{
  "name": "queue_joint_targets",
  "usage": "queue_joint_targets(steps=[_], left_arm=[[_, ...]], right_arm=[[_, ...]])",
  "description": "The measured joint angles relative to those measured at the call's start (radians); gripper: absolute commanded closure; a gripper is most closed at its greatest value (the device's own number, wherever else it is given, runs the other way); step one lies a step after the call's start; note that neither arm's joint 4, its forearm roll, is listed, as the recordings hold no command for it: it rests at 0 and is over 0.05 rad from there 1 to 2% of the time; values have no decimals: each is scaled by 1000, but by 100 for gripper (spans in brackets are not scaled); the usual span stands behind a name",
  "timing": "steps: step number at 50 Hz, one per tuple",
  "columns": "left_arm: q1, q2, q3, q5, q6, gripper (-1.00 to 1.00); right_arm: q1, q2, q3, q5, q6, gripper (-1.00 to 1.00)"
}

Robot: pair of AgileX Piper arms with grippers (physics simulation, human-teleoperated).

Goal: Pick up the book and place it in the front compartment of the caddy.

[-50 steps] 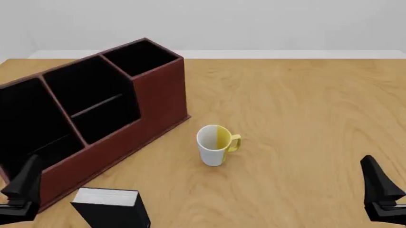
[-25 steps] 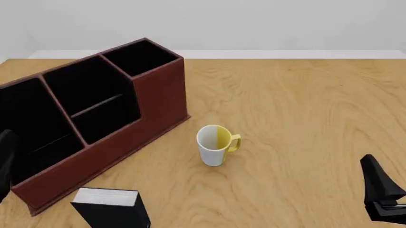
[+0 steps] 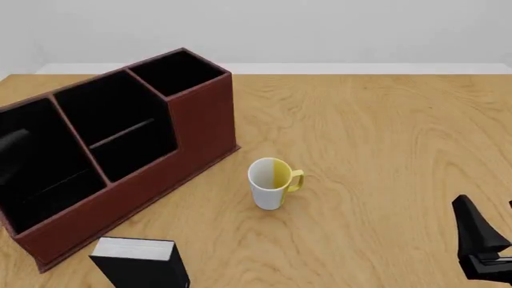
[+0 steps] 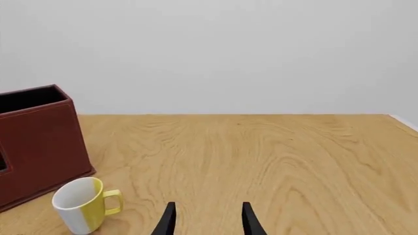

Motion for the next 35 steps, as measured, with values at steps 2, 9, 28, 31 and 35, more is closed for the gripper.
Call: queue_joint_targets(steps=[2,9,28,31,35], left_arm=[[-27,23,-25,22,29,-100],[-112,103,-116,101,118,-100],[-290,364,-378,373,294,-100],[-307,405,-422,425,314,-100],[-330,456,-477,495,331,-100]], right_arm=[[1,-2,0,2,0,-100],[4,-8,-1,8,-2,-100],[-2,-17,-5,16,-4,-100],[-2,-18,-4,16,-4,-100],[1,-18,-3,16,-4,-100]])
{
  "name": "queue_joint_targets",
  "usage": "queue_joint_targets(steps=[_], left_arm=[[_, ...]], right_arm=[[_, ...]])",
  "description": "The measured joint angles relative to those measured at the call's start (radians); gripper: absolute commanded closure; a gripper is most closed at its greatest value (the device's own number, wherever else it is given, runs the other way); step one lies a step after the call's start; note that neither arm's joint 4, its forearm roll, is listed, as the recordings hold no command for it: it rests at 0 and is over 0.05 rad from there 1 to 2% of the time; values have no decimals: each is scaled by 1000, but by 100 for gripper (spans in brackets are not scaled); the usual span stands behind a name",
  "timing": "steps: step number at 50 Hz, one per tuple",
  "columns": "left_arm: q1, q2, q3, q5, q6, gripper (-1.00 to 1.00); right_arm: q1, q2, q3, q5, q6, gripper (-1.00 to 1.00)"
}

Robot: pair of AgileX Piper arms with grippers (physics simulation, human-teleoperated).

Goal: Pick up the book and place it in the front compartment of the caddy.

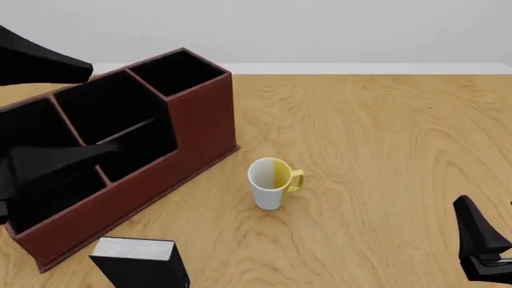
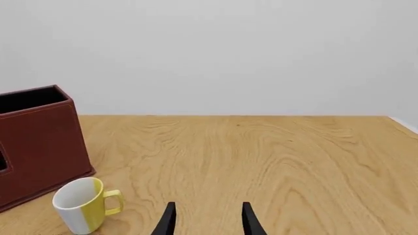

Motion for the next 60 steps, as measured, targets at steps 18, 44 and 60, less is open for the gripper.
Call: queue_joint_targets(steps=[18,44,60], left_arm=[[-66,131,-113,240,46,-100],[-134,163,19,315,53,-100],[-121,155,110,319,95,-100]], right_arm=[[5,7,3,-8,-6,-100],[5,6,7,-5,-17,-100],[7,3,7,-2,-21,-100]])
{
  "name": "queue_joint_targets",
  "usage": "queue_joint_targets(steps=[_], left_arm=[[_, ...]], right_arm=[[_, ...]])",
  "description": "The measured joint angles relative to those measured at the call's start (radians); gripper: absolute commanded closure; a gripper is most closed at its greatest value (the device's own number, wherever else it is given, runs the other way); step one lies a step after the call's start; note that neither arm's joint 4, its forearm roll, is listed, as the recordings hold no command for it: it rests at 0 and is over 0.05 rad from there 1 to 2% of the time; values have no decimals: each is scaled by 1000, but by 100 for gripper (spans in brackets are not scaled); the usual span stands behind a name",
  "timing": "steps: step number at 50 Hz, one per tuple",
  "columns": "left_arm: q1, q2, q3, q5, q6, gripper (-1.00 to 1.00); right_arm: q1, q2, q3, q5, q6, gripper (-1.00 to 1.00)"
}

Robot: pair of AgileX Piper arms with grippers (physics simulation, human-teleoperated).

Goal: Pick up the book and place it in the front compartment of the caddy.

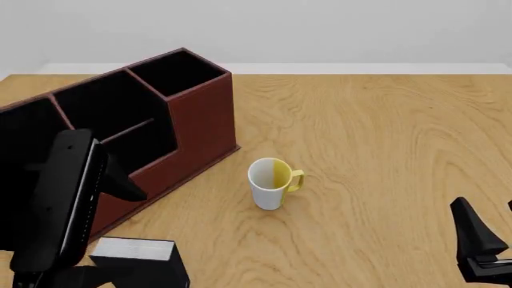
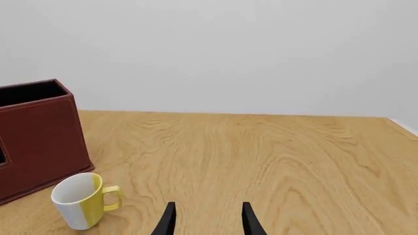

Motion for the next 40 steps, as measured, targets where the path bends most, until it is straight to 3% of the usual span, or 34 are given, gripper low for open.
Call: queue_joint_targets(steps=[22,40], left_arm=[[17,-9,145,-42,54,-100],[89,32,263,-167,153,-100]], right_arm=[[5,11,2,-9,-5,-100],[10,21,3,-16,-7,-100]])
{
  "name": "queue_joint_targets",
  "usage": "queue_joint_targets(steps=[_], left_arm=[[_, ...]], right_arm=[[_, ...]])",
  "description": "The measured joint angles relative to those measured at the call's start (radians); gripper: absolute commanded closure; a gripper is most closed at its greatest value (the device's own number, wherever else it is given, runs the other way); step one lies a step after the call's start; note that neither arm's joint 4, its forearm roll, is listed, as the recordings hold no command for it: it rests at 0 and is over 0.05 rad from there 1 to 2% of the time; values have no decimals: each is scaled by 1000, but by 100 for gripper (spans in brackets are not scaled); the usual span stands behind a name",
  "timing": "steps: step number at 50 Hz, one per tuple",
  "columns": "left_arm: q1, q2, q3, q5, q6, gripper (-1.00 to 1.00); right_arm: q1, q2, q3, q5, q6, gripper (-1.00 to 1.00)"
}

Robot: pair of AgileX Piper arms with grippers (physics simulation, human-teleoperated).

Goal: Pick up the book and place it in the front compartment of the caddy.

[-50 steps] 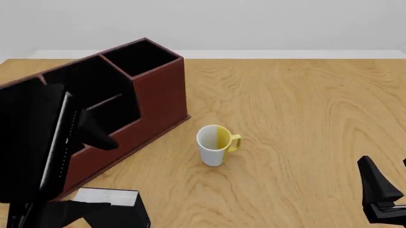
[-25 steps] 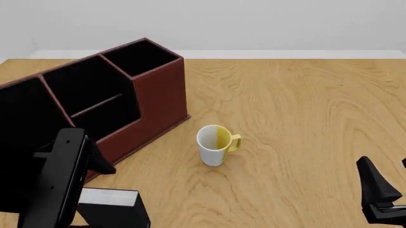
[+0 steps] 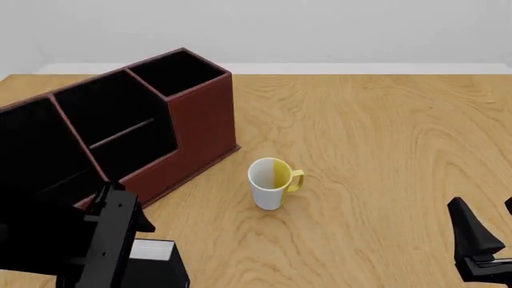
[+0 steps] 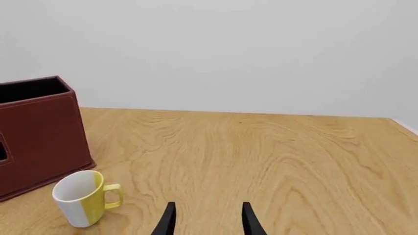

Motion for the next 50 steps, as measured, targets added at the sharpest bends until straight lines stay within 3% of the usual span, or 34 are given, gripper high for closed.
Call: queue_joint_targets(steps=[10,44,45,50], left_arm=[[28,35,35,-60,33,-100],[58,151,144,-240,38,-100],[61,155,145,-243,41,100],[70,148,147,-251,57,100]], right_arm=[[3,3,1,-1,-1,-100],[25,54,2,-39,-15,-100],[25,56,2,-40,-16,-100],[26,65,2,-45,-18,-100]])
